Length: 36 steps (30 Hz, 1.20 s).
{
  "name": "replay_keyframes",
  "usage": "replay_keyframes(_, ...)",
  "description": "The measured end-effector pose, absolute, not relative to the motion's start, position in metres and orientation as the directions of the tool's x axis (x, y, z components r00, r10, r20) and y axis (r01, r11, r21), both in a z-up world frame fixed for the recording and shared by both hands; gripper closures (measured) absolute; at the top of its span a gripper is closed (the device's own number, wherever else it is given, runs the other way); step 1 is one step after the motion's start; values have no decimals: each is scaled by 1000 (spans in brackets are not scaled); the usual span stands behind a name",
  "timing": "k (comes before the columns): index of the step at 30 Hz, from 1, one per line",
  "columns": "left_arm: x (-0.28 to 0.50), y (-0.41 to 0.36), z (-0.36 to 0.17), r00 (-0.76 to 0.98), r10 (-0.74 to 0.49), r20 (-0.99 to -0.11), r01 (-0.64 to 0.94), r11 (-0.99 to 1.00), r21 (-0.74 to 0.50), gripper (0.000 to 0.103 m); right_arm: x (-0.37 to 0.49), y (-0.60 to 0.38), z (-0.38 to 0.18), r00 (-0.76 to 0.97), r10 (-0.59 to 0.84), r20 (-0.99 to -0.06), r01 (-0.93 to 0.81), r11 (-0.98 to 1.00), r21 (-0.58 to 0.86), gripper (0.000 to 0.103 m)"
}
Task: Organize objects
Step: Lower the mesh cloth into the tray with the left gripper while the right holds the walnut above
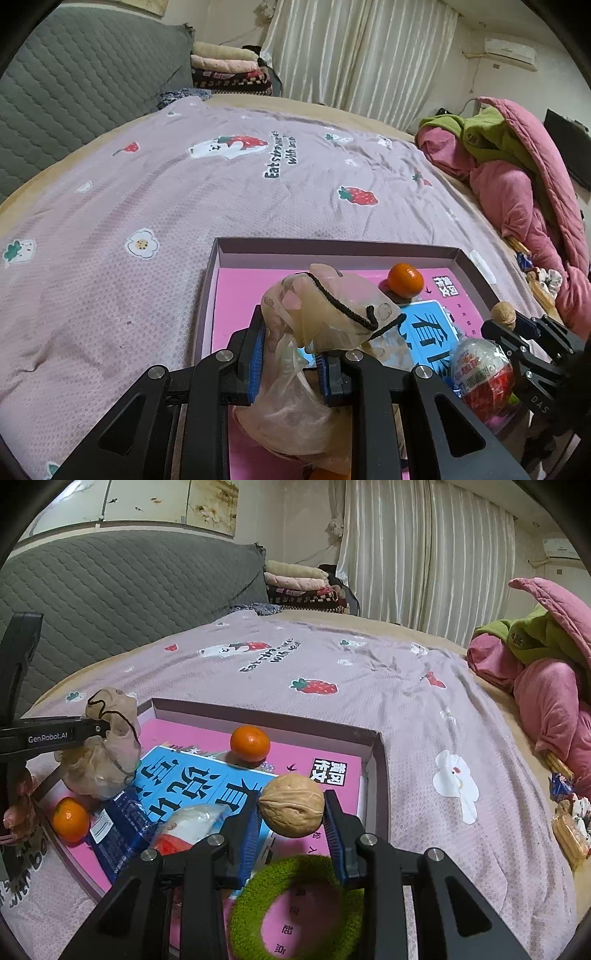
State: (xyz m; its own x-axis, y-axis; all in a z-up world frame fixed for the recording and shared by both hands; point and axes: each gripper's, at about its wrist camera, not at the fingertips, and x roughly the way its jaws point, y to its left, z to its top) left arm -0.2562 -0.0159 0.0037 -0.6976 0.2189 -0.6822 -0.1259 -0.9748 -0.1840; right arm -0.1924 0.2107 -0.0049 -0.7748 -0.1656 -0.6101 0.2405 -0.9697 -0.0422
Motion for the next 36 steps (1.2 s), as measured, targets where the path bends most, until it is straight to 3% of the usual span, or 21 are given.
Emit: replay_keyframes(36, -279, -24, -5, -566, 294, -770, -102, -952, -288, 77, -216, 212, -21, -652, -125, -748, 227, -973, -36, 69)
